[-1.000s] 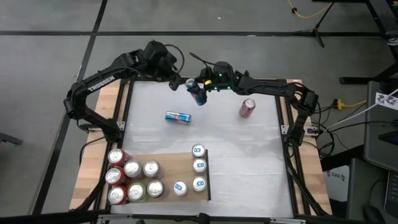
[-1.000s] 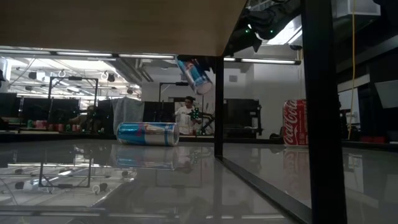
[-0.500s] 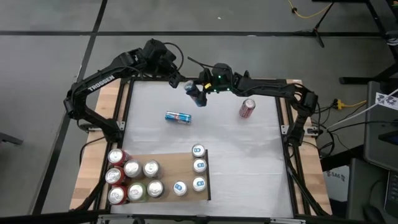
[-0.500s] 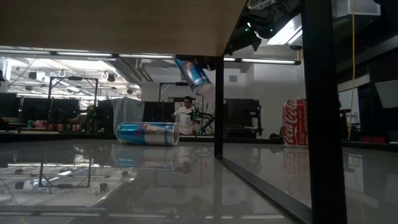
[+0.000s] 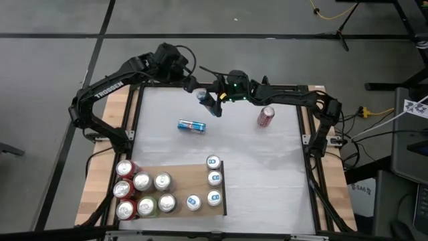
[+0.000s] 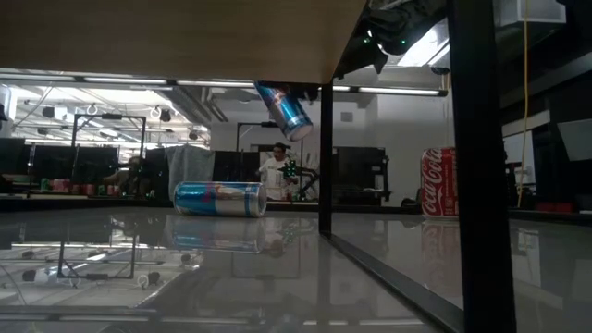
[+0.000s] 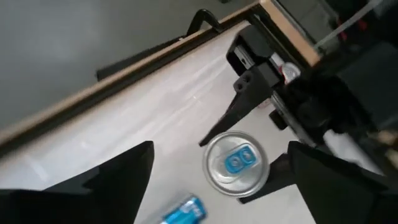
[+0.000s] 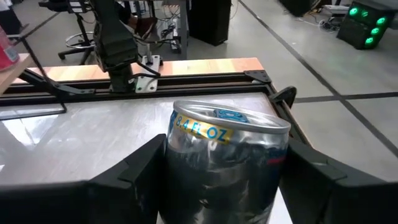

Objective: Place canned beverage on shelf
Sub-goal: Put the blue soda can on the shelf aligned with the other blue soda cans

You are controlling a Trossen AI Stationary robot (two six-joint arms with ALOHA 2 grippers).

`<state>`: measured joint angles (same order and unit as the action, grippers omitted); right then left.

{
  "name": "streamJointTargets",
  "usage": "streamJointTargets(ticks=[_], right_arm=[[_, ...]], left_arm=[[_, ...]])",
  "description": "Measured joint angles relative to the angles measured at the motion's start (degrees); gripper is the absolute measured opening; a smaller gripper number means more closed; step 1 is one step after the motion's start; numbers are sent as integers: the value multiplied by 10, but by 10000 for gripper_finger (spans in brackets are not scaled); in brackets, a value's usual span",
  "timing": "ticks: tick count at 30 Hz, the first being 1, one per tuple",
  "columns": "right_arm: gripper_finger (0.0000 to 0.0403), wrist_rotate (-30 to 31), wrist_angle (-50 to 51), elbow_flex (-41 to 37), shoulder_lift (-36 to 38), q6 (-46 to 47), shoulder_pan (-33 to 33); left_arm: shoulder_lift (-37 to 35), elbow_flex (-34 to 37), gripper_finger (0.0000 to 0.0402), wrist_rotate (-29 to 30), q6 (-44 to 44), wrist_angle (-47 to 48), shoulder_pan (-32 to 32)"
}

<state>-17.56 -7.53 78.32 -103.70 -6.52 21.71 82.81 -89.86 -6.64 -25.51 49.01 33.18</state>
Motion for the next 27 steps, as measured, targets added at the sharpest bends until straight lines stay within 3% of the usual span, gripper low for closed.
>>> streamJointTargets(ticks=[5, 13, 27], right_arm=[[244, 5, -4, 0, 0, -14, 0], [244, 5, -75, 0, 0, -14, 0], [244, 12, -90, 0, 1, -15, 0]], left_arm=[[0, 0, 367, 1, -85, 1, -9], [13, 0, 369, -1, -121, 29, -24], [17, 0, 369, 5, -211, 0, -25]])
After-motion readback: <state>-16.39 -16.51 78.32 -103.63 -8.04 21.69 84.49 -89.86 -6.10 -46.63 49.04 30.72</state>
